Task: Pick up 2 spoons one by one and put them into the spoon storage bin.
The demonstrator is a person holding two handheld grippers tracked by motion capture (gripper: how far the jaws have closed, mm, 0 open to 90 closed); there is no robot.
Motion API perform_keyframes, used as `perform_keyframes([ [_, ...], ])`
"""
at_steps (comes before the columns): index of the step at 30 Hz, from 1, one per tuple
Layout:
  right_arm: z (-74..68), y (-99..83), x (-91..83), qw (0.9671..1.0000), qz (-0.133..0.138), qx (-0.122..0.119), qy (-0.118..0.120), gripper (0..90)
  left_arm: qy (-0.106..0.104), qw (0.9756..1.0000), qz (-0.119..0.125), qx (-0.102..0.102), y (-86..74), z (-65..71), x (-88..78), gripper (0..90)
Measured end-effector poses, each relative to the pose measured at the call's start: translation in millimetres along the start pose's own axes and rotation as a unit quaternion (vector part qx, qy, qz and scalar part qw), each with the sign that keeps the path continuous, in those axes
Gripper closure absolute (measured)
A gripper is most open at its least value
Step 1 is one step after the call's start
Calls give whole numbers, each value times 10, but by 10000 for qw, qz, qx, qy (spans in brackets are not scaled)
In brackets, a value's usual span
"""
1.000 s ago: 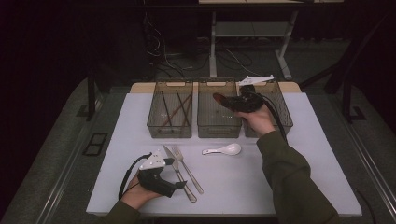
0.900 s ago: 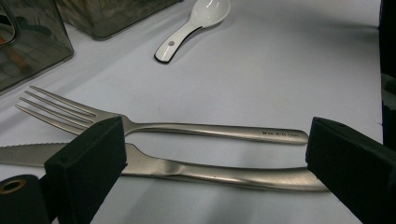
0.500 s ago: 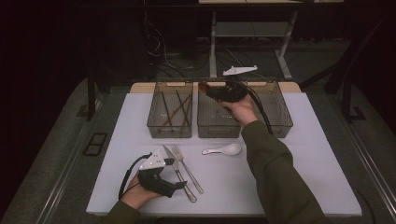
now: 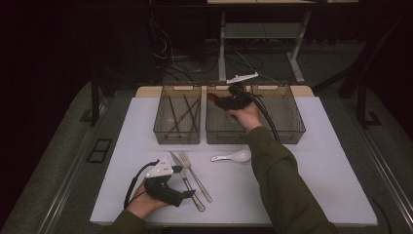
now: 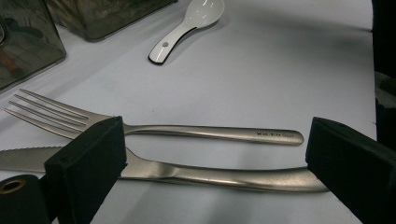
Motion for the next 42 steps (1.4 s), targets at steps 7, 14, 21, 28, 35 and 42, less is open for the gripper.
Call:
perform_keyframes([
  [7, 66, -141, 67, 9975, -615, 96, -347, 685, -7, 10000, -9, 6, -2, 0, 4, 44],
  [14, 73, -144, -26, 9978, -563, 131, -311, 539, 1, 10000, -29, -10, -6, 0, 6, 44],
  [21, 12, -124, -222, 9992, -385, 12, -76, 474, 11, 10000, -27, -11, -8, -4, 10, 44],
  [28, -55, -102, -433, 9993, -324, -138, 122, 447, 22, 10000, -40, -33, -12, -6, 14, 44],
  [35, -100, -135, -630, 9991, -175, -219, 308, 437, 30, 10000, -46, -53, -15, -1, 16, 44],
  [42, -150, -232, -829, 9984, -99, -323, 458, 427, 34, 10000, -41, -62, -15, -4, 19, 44],
])
Point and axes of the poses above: each handheld gripper's, and its own axes: x roughly forward along the jaws, y roughly out of its top, z roughly to its right, the point moved 6 cm from there along x, roughly forward along the jaws, and after that the axes turned 4 degrees about z, right-handed, at the moved point
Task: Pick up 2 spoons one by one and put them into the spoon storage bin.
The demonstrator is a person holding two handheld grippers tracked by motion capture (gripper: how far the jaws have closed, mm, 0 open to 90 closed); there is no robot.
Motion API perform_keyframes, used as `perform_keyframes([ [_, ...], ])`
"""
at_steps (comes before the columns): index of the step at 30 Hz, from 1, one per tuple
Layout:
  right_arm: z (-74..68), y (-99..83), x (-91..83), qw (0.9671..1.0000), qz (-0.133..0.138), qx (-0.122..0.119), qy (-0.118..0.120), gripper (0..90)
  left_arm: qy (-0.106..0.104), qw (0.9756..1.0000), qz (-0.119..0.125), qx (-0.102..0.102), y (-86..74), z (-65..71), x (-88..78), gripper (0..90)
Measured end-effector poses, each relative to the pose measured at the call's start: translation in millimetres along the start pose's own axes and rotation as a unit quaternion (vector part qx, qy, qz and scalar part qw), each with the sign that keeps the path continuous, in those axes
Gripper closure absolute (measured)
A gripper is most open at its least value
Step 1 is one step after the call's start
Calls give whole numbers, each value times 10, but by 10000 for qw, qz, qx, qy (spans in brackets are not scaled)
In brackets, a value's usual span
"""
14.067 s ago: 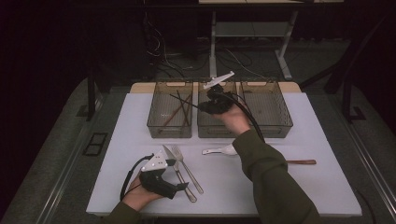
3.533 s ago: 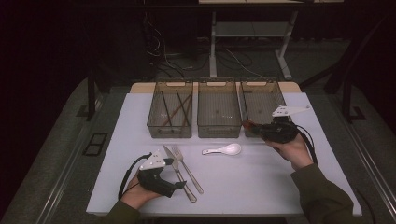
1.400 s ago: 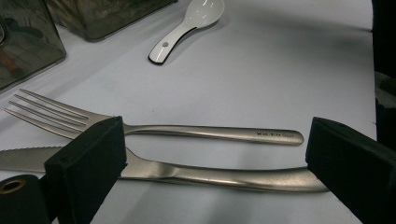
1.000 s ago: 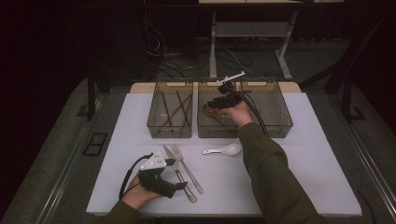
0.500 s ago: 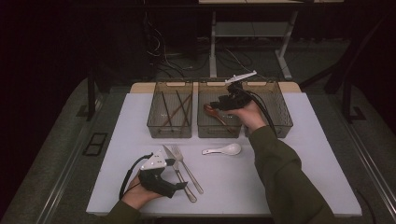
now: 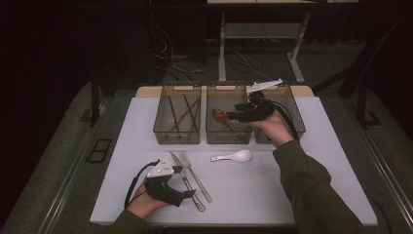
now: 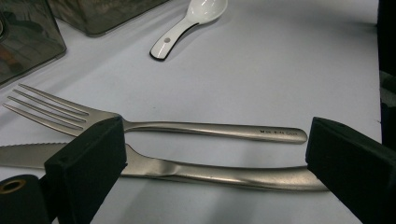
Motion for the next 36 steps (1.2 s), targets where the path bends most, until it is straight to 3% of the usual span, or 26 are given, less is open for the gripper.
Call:
perform_keyframes([
  [8, -63, -195, -212, 10000, 78, -12, 51, 427, -7, 10000, -6, 0, -3, 2, 1, 44],
  [18, -72, -570, -377, 10000, -25, -1, 14, 428, 15, 10000, -49, -8, -10, 0, 23, 44],
  [26, -104, -795, -401, 9997, -204, -112, -19, 448, 35, 10000, -20, -29, -7, -10, 13, 44],
  [36, -109, -964, -291, 9991, -383, -174, -34, 470, 49, 10000, -11, 1, 1, -5, 2, 44],
])
Point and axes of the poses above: each handheld gripper's, and its own axes: x roughly forward along the jaws, y roughly out of its top, z roughly to its right, the point moved 6 cm from there along x, roughly forward along the jaws, and after that the axes turned 4 degrees about z, right-handed, at the moved point
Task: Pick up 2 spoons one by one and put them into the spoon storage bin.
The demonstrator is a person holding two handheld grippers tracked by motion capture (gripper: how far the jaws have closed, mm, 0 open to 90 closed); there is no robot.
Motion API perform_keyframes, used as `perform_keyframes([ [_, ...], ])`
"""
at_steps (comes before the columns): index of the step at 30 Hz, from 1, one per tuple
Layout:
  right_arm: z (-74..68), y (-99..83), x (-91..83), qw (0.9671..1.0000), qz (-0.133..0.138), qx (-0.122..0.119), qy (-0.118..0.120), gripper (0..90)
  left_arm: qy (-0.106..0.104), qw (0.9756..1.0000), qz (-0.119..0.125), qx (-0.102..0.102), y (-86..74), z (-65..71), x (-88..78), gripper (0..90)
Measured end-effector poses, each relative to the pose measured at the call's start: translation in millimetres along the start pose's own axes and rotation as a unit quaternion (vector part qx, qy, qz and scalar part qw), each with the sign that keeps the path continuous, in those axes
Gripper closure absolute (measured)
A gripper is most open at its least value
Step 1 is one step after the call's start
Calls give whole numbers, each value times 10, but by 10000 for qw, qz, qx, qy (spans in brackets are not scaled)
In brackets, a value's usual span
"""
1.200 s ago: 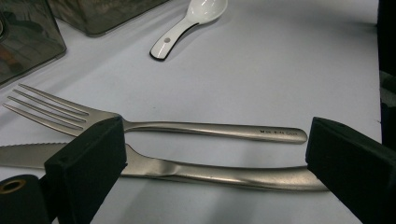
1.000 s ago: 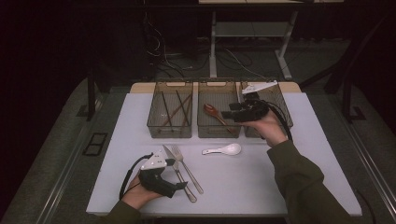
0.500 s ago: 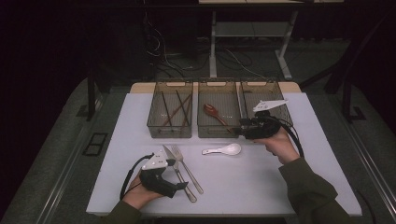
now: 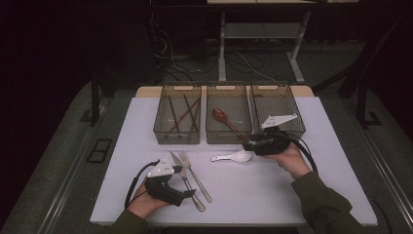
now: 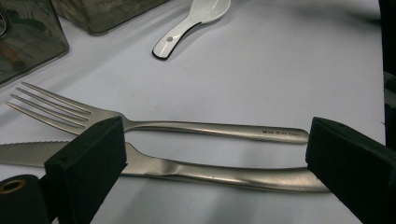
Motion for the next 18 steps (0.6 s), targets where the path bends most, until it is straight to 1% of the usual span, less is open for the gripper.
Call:
perform_keyframes([
  [7, 25, -105, 90, 9998, -180, 67, 19, 470, -26, 10000, -7, 37, 3, 4, -10, 44],
  [18, 12, -249, 225, 9987, -500, 6, 93, 469, -44, 10000, -13, 52, 5, 6, 3, 44],
])
Point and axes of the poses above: each handheld gripper's, and its own axes: x roughly forward along the jaws, y roughly out of its top, z roughly to its right, the point moved 6 cm from there along x, roughly forward along the jaws, and after that the axes turned 4 degrees about z, right-handed, at the moved point
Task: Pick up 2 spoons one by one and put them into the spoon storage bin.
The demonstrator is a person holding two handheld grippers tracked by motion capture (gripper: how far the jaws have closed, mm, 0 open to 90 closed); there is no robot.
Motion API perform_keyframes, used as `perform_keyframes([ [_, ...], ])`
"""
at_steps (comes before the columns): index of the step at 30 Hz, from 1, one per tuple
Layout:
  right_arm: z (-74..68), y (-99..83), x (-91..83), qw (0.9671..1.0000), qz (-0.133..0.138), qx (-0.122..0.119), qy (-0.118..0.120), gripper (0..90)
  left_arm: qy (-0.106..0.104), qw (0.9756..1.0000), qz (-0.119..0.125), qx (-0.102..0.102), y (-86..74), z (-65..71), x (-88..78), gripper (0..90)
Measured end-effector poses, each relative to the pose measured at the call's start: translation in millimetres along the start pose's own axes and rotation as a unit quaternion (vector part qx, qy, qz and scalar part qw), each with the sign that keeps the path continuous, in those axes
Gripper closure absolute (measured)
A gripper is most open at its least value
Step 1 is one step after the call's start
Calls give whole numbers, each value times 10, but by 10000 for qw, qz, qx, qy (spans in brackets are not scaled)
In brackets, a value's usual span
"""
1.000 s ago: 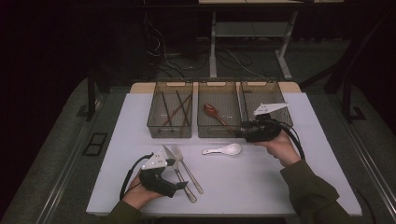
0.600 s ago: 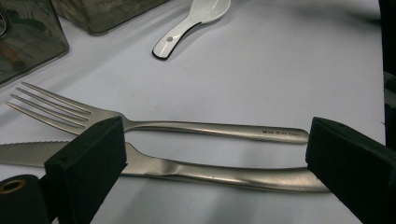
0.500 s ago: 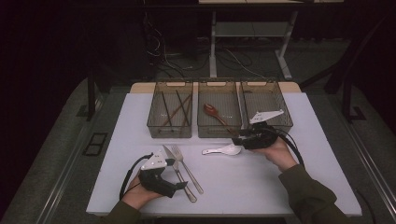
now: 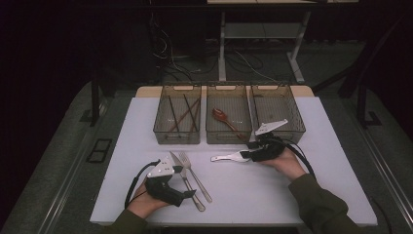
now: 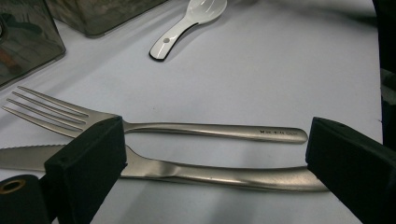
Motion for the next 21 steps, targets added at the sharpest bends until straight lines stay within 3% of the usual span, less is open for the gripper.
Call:
perform_keyframes([
  [10, -20, -72, 74, 9995, -288, -125, 84, 472, -11, 10000, -15, 21, -1, 3, -1, 44],
  [21, -63, -118, 106, 9976, -539, -408, 160, 589, -19, 10000, -31, 10, -6, 7, 3, 45],
])
Point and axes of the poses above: each handheld gripper's, and its own axes: x roughly forward along the jaws, y roughly out of its top, z roughly to its right, the point moved 6 cm from there along x, roughly forward along the jaws, and after that the axes turned 4 degrees about z, right-handed, at the moved point
